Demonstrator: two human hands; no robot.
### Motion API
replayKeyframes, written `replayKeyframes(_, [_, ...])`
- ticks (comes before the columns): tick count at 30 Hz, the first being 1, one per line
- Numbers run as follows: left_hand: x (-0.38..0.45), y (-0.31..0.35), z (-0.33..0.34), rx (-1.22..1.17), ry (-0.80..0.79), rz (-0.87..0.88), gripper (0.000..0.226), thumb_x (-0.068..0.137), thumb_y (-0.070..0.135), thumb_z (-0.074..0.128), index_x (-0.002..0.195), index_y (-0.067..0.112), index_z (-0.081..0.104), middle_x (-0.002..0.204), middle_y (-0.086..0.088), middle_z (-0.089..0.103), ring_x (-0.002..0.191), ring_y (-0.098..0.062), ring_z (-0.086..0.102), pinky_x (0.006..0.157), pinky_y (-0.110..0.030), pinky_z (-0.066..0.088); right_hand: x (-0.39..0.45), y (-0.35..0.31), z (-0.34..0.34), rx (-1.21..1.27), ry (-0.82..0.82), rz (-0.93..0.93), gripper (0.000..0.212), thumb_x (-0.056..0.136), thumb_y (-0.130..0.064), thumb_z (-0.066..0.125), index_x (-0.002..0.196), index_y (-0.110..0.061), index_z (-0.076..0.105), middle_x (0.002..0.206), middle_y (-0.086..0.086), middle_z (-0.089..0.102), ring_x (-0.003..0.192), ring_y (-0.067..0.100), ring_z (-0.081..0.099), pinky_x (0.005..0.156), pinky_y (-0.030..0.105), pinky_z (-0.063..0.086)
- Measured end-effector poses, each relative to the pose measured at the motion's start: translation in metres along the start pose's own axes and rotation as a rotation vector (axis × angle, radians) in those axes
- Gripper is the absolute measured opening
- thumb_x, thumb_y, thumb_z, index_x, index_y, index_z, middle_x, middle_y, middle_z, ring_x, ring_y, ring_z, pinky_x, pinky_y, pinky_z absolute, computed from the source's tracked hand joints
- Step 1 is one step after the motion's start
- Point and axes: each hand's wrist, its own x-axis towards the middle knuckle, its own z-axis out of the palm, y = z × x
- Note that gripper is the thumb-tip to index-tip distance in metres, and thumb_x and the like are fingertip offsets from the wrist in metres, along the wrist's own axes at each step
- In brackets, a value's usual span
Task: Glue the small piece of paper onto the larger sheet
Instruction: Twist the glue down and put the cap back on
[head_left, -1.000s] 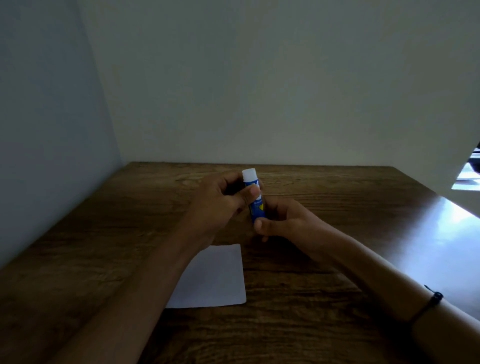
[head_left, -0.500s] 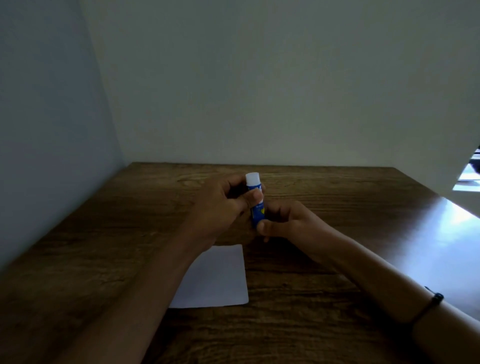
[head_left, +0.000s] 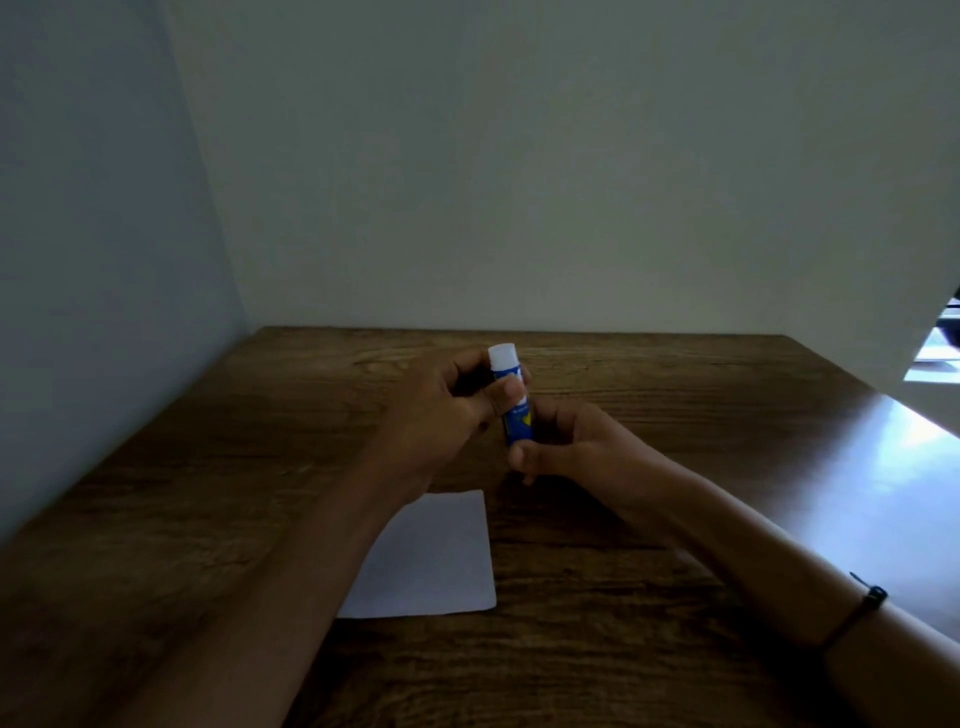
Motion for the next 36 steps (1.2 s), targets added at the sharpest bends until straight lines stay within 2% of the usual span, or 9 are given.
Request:
replayKeyframes(4, [-0.0006,0.0,-0.0011,0.007,-0.013,-0.002,0.012,0.08,0.014,0.061,0.08,0.025,0.066,0.076,0.01,0.068,0.061,0.005,0.061,0.05,-0.01,0.045,-0.0025,-0.0015,-0.0011,0.0,-0.039,0.006,0.018,0.087,-0.012,0.051,0.101,-0.012,0.063,0.098,0.004,0.066,0.086,0.012,0.061,0.073,0.021,0.051])
replayKeyframes(8, [-0.0008,-0.0009,0.0008,0.005,-0.013,-0.014,0.013,0.08,0.014,0.061,0.08,0.026,0.066,0.074,0.012,0.067,0.059,0.008,0.059,0.049,-0.008,0.043,-0.0008,-0.0018,0.0024,-0.037,0.077,-0.004,0.017,0.076,-0.012,0.066,0.092,-0.018,0.063,0.086,-0.003,0.064,0.073,0.004,0.061,0.067,0.019,0.052])
replayKeyframes(14, [-0.0003,-0.0002,-0.0014,0.004,-0.005,-0.01,0.016,0.08,0.014,0.061,0.077,0.029,0.065,0.068,0.015,0.069,0.063,0.003,0.063,0.052,-0.011,0.048,-0.0036,-0.0026,-0.0019,0.036,-0.039,0.007,0.023,0.089,-0.013,0.049,0.108,-0.015,0.062,0.099,-0.001,0.065,0.088,0.014,0.058,0.077,0.029,0.049])
replayKeyframes(19, [-0.001,-0.0002,0.0001,0.017,-0.005,-0.025,0.016,0.08,0.015,0.061,0.077,0.03,0.065,0.068,0.016,0.068,0.062,0.008,0.06,0.051,-0.009,0.046,-0.0003,-0.0011,0.0024,-0.024,0.06,-0.016,0.02,0.079,-0.013,0.063,0.098,-0.019,0.061,0.089,-0.003,0.064,0.073,0.003,0.062,0.068,0.021,0.052])
replayKeyframes(21, [-0.0011,0.0016,0.0002,0.015,-0.009,-0.01,0.016,0.081,0.014,0.06,0.077,0.029,0.065,0.064,0.017,0.068,0.056,0.007,0.059,0.048,-0.009,0.044,0.0,-0.0008,0.0013,-0.01,0.033,0.001,0.021,0.079,-0.016,0.063,0.099,-0.022,0.061,0.092,-0.003,0.064,0.076,0.003,0.062,0.069,0.022,0.051])
replayKeyframes(25, [-0.001,0.0017,-0.0015,0.021,-0.008,0.01,0.015,0.081,0.013,0.059,0.079,0.027,0.064,0.071,0.012,0.067,0.056,0.006,0.059,0.047,-0.01,0.043,-0.0038,-0.0012,-0.0031,0.037,-0.019,0.004,0.021,0.088,-0.017,0.051,0.102,-0.02,0.066,0.096,0.0,0.066,0.082,0.012,0.06,0.075,0.025,0.052])
replayKeyframes(28, [-0.0011,0.0005,-0.0011,0.034,-0.025,-0.005,0.015,0.081,0.015,0.06,0.078,0.028,0.065,0.063,0.017,0.068,0.055,0.006,0.057,0.048,-0.009,0.043,-0.0026,-0.0002,-0.0011,-0.021,0.043,-0.008,0.015,0.082,-0.017,0.06,0.094,-0.024,0.065,0.089,-0.003,0.066,0.079,0.012,0.061,0.076,0.027,0.052])
replayKeyframes(32, [-0.0004,0.0018,-0.0015,0.015,-0.01,0.002,0.015,0.081,0.013,0.059,0.078,0.026,0.065,0.061,0.017,0.068,0.054,0.007,0.058,0.046,-0.009,0.042,-0.001,-0.0017,0.0027,-0.034,0.025,-0.02,0.024,0.073,-0.031,0.065,0.096,-0.025,0.062,0.087,-0.006,0.066,0.081,0.009,0.063,0.073,0.025,0.051])
replayKeyframes(36, [-0.0002,0.0003,-0.0017,0.022,0.004,0.011,0.017,0.081,0.012,0.06,0.076,0.027,0.065,0.066,0.014,0.067,0.055,0.006,0.058,0.047,-0.008,0.042,-0.0048,-0.0045,0.0012,-0.04,0.0,-0.041,0.016,0.087,-0.015,0.052,0.094,-0.021,0.065,0.082,-0.003,0.065,0.077,0.01,0.06,0.071,0.02,0.051])
